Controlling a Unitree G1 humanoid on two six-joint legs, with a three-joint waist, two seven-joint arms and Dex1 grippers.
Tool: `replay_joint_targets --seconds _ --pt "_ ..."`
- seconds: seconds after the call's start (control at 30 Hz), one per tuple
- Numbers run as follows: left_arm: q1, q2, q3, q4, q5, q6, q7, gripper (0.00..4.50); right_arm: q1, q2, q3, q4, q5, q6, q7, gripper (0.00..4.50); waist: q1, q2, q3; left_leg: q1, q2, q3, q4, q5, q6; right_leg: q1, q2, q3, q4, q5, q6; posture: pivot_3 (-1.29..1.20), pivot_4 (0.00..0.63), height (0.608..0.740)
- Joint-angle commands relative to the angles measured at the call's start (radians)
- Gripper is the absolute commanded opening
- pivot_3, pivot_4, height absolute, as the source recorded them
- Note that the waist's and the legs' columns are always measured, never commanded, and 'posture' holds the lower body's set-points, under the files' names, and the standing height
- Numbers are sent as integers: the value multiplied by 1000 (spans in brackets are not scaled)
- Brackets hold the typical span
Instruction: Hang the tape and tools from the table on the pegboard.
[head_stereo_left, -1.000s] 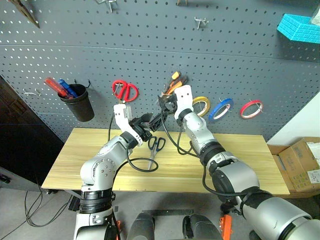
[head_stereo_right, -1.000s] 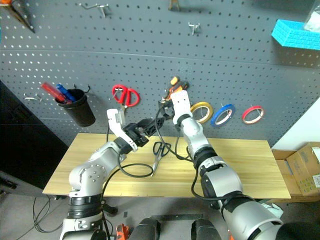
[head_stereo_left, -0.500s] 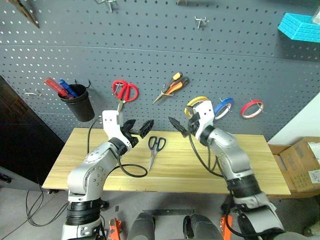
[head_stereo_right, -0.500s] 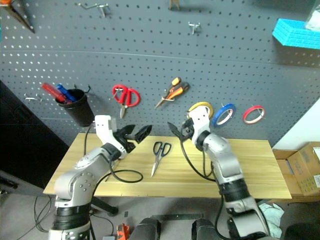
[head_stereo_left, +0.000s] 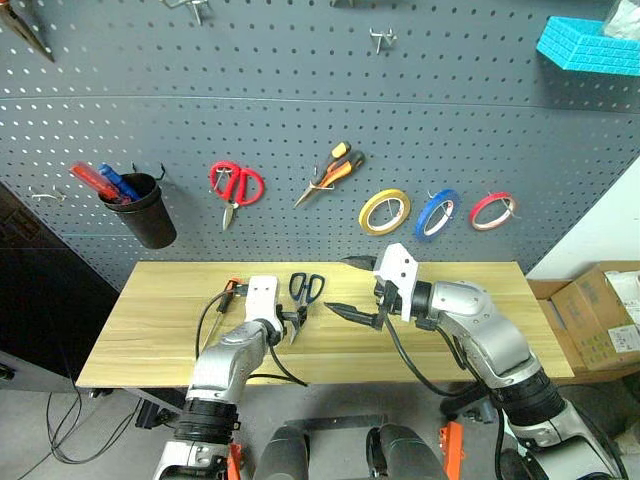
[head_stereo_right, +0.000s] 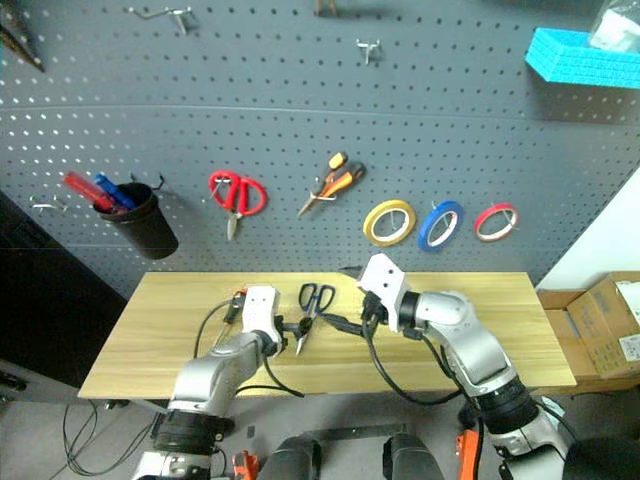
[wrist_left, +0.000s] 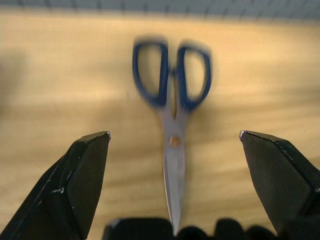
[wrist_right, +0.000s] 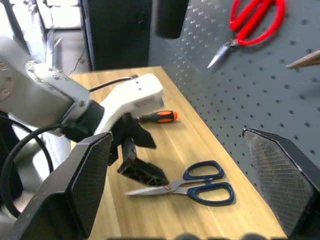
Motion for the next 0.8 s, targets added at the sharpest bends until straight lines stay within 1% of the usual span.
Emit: replay_joint_targets --seconds 0.03,0.17,0.37,0.6,0.7,0.73,0.8 --pt "-35 -22 -10 56 37 -33 -8 4500 -18 -3 -6 23 -14 -74 24 4490 -4 1 9 0 0 0 0 0 0 0 0 0 0 0 0 111 191 740" --pt "-72 -48 -15 125 75 -39 4 4500 -23 -2 -8 35 -18 -87 37 4490 -8 0 25 -1 0 -1 0 0 0 0 0 0 0 0 1 102 205 740" --pt "-108 -76 -15 183 115 -37 10 4500 -16 -25 1 33 -19 -97 88 4490 -9 2 33 -1 0 -1 1 0 0 0 0 0 0 0 1 97 216 740" --pt "-128 -88 1 212 138 -42 9 4500 -31 -47 11 83 -59 -133 118 4490 -11 2 45 -1 0 -1 0 0 0 0 0 0 0 0 1 98 223 740" --pt "-135 -90 7 219 139 -46 4 3993 -31 -57 13 106 -75 -147 125 4500 -11 1 48 -1 0 -1 0 0 0 0 0 0 0 0 1 99 224 740" --pt "-136 -91 9 221 140 -47 3 3714 -31 -58 11 111 -77 -149 125 4500 -11 1 49 -1 0 -1 0 0 0 0 0 0 0 0 1 98 227 740" --pt "-139 -93 13 229 144 -49 0 2991 -31 -59 9 115 -84 -152 124 4500 -11 2 51 -1 0 -1 0 0 0 -1 0 0 0 0 1 98 227 740"
